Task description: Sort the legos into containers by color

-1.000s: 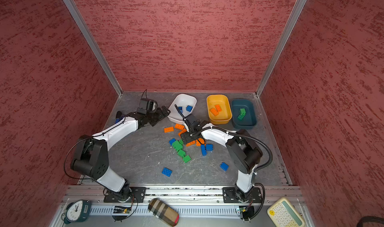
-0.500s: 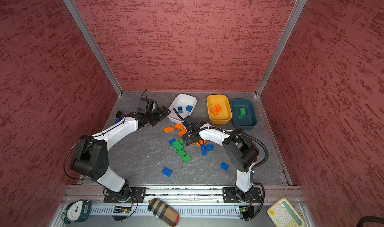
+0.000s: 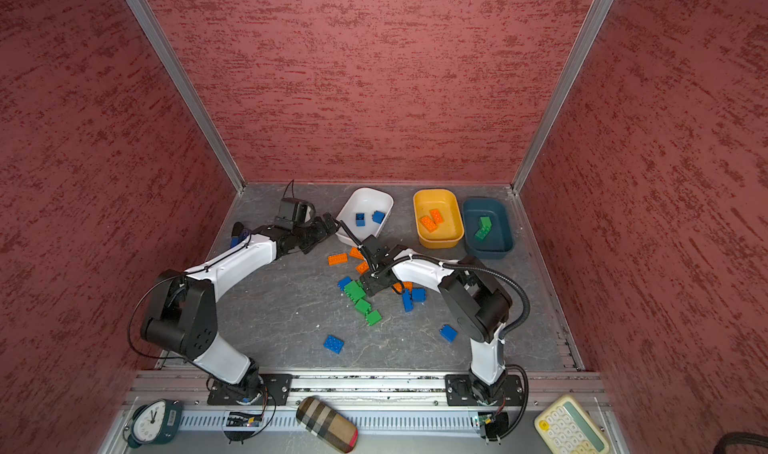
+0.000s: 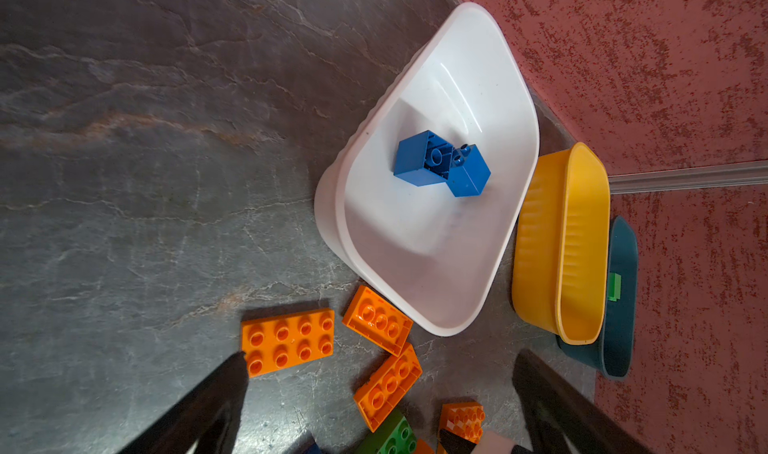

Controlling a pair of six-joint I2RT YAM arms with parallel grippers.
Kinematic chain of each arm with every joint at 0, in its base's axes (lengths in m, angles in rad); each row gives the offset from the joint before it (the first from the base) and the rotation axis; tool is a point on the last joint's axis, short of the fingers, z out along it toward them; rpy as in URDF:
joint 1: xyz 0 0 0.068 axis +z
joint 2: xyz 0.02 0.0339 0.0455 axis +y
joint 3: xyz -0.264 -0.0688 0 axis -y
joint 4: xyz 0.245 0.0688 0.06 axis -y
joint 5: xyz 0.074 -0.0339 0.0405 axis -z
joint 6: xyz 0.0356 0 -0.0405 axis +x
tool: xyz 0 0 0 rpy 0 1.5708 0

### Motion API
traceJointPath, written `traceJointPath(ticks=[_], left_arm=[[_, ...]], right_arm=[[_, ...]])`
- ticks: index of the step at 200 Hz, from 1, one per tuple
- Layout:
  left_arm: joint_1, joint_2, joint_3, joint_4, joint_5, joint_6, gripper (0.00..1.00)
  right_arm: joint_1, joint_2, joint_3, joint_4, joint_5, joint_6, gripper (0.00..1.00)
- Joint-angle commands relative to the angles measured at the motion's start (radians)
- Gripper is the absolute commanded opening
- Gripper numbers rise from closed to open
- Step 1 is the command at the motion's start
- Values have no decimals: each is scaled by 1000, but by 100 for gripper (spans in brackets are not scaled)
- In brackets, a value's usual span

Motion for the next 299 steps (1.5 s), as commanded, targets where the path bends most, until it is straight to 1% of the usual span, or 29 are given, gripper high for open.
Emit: traceJointPath(ticks=[1, 14, 29, 49, 76, 97, 119, 145, 175, 212, 232, 244, 250, 254, 259, 283, 299], left_arm=[[6, -29, -13, 6, -4, -5, 99], [6, -30, -11, 4, -4, -4, 99], [5, -30, -10, 5, -4, -6, 99], [4, -30, -6, 5, -3, -5, 99], [4, -31, -2, -2, -7, -1, 99], [6, -32, -2, -9, -11, 1, 100], [6, -30, 1, -11, -12, 2, 99], [5, -29, 2, -8, -12, 0, 99], [1, -35, 4, -11, -11, 7, 100], [-19, -59, 13, -79, -59, 42, 100], [-18, -69, -1, -97, -75, 55, 99], [-19, -66, -2, -118, -80, 67, 99], [-19, -63, 3, -135, -90, 75, 99], [-20, -62, 7, -151, -99, 81, 99], [-20, -60, 12, -169, -112, 91, 99], [-22, -50, 45, -250, -172, 173, 99], [-37, -37, 63, -297, -202, 227, 100]], right_arm=[[2, -91, 11, 18, 80, 28, 81], [3, -121, 2, 29, 73, 26, 81], [4, -132, -13, 43, -10, -1, 82], [4, -107, -25, 47, -49, 8, 84], [4, -68, -27, 50, -61, 9, 87], [4, -42, -20, 42, -60, 7, 87], [6, -35, -34, 50, -32, 11, 85], [5, -13, -31, 40, -52, 1, 81], [11, 10, -22, 38, -59, 4, 80], [16, 32, -22, 42, -59, 11, 80], [18, 46, -22, 46, -59, 21, 77], [18, 49, -16, 48, -61, 25, 73], [18, 44, -13, 51, -56, 26, 65], [18, 38, -15, 54, -50, 29, 62], [18, 30, -15, 56, -46, 27, 60], [7, -37, -14, 53, -24, -9, 59], [-37, -107, -17, 66, -37, -15, 58]])
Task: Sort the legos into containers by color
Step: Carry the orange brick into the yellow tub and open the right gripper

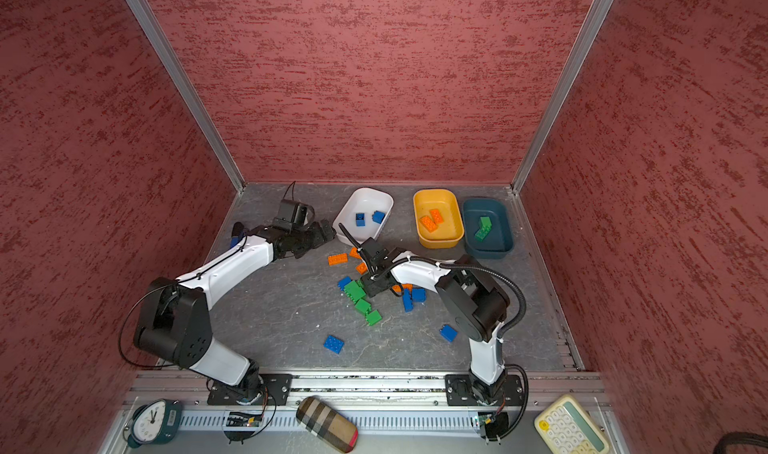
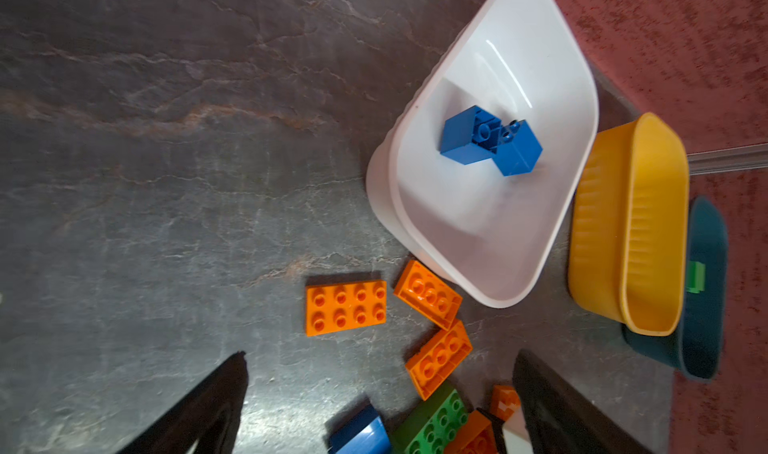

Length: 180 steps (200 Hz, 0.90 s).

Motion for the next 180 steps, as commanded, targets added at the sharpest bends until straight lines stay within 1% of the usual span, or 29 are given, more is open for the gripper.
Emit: traceJointPath(ticks=[1, 16, 32, 45, 58, 79, 88, 100, 112, 124, 136, 155, 160, 170, 176, 180], left_arm=[[-18, 16, 48, -106, -76, 109, 99], [-35, 44, 60, -143, -83, 126, 100], [-56, 77, 67, -158, -77, 131, 99], [-72, 105, 79, -166, -74, 131, 99], [-85, 137, 92, -176, -64, 131, 99], [-104, 182, 126, -184, -11, 160, 100], [-120, 199, 142, -189, 1, 186, 99], [-148, 221, 165, -207, -10, 224, 99], [-180, 240, 191, -233, -53, 245, 99], [-205, 250, 205, -247, -53, 261, 100], [-226, 254, 208, -250, -34, 271, 100], [-253, 259, 214, -271, -28, 284, 100], [-254, 258, 214, -281, -28, 280, 100], [-247, 258, 212, -303, -33, 262, 95], [-235, 257, 205, -313, -27, 252, 89], [-227, 257, 199, -317, -22, 247, 84]], right_arm=[[-41, -115, 6, 19, 3, -20, 58], [-103, -185, 4, 53, -18, -29, 57], [-195, -252, -15, 148, -75, -40, 57], [-284, -267, -22, 213, -115, -18, 57], [-376, -253, -17, 260, -122, 9, 57], [-489, -181, 40, 273, -85, 45, 57], [-521, -145, 74, 268, -43, 53, 58], [-552, -99, 114, 267, 9, 48, 58], [-571, -57, 152, 258, 69, 51, 59], [-579, -25, 181, 248, 111, 53, 60], [-580, 8, 208, 231, 135, 60, 65], [-580, 20, 222, 220, 112, 68, 83], [-579, 15, 218, 225, 105, 70, 86], [-578, -5, 199, 242, 93, 73, 90], [-579, -22, 187, 254, 88, 73, 92], [-579, -34, 178, 263, 85, 74, 93]])
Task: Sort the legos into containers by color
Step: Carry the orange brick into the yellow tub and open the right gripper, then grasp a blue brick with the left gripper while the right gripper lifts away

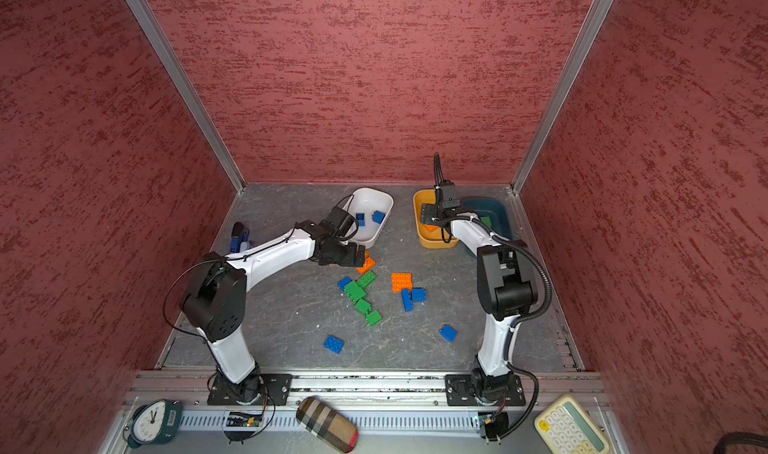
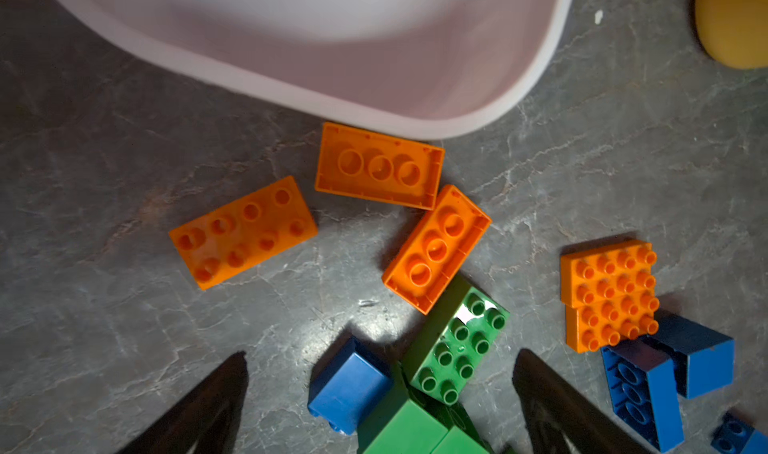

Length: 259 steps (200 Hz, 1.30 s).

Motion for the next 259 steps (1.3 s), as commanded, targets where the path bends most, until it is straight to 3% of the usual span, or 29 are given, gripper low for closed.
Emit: traceJointPath(ticks=[1, 10, 21, 37, 84, 124, 152, 171, 209, 259], left_arm=[[32, 13, -7, -67, 4, -4, 83], [52, 5, -29, -61, 25, -9, 71], [72, -2, -52, -53, 56, 4, 64], [78, 9, -56, -70, 108, 69, 62], [35, 56, -82, -127, 101, 158, 52], [-12, 76, -90, -119, 54, 169, 52], [-52, 104, -76, -113, 29, 218, 60], [-43, 136, -63, -120, -26, 247, 61], [-32, 178, -15, -108, -20, 324, 67], [-64, 230, -2, -132, 25, 412, 61]], right_arm=[[3, -61, -17, 36, 11, 17, 93], [4, -87, -40, 53, 9, 18, 95], [3, -117, -63, 66, 15, 21, 99], [3, -145, -84, 66, 35, 24, 99], [4, -190, -136, 76, 57, 28, 99], [3, -196, -147, 86, 43, 38, 99], [5, -193, -145, 88, 31, 42, 99], [4, -197, -148, 87, 27, 42, 99], [4, -216, -168, 85, 39, 37, 99], [4, -239, -186, 71, 62, 23, 99]])
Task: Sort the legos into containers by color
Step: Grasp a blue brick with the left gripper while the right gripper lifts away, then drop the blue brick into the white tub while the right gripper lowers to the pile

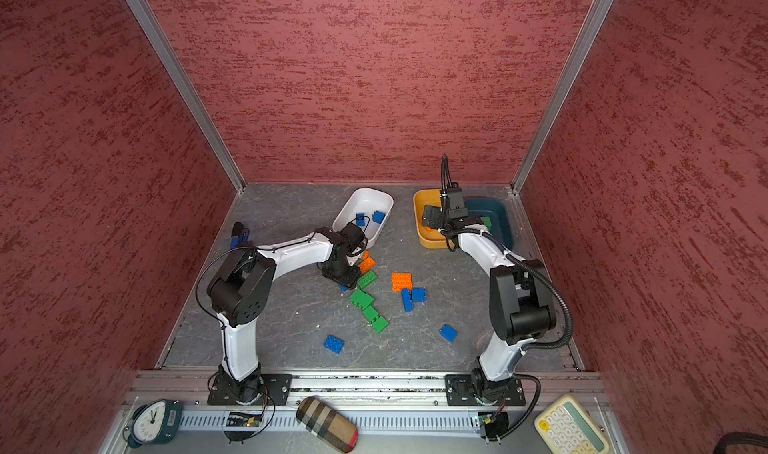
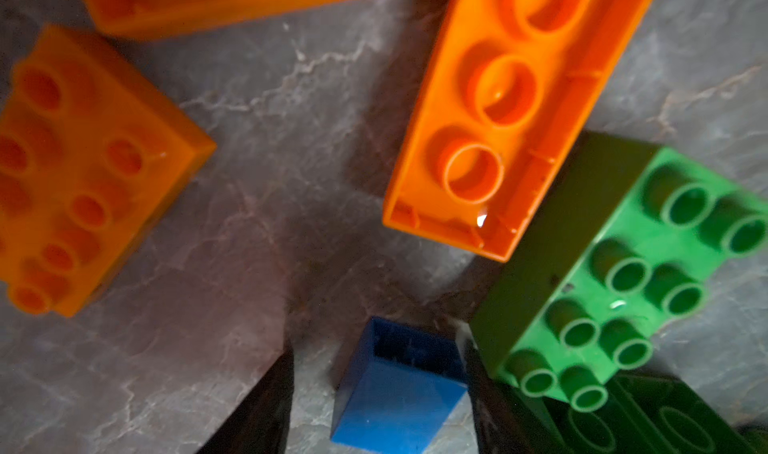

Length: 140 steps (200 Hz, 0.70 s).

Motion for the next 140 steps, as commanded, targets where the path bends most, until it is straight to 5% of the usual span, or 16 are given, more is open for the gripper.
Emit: traceJointPath(ticks=[1, 78, 140], left_arm=[[-17, 55, -21, 11, 50, 65, 61], [0, -4, 4, -29, 62, 44, 21], [87, -218, 119, 181, 127, -156, 20]], right_arm=[[4, -38, -6, 7, 34, -4, 99], [3, -69, -4, 7, 15, -11, 99], [5, -290, -192, 102, -40, -5, 99]])
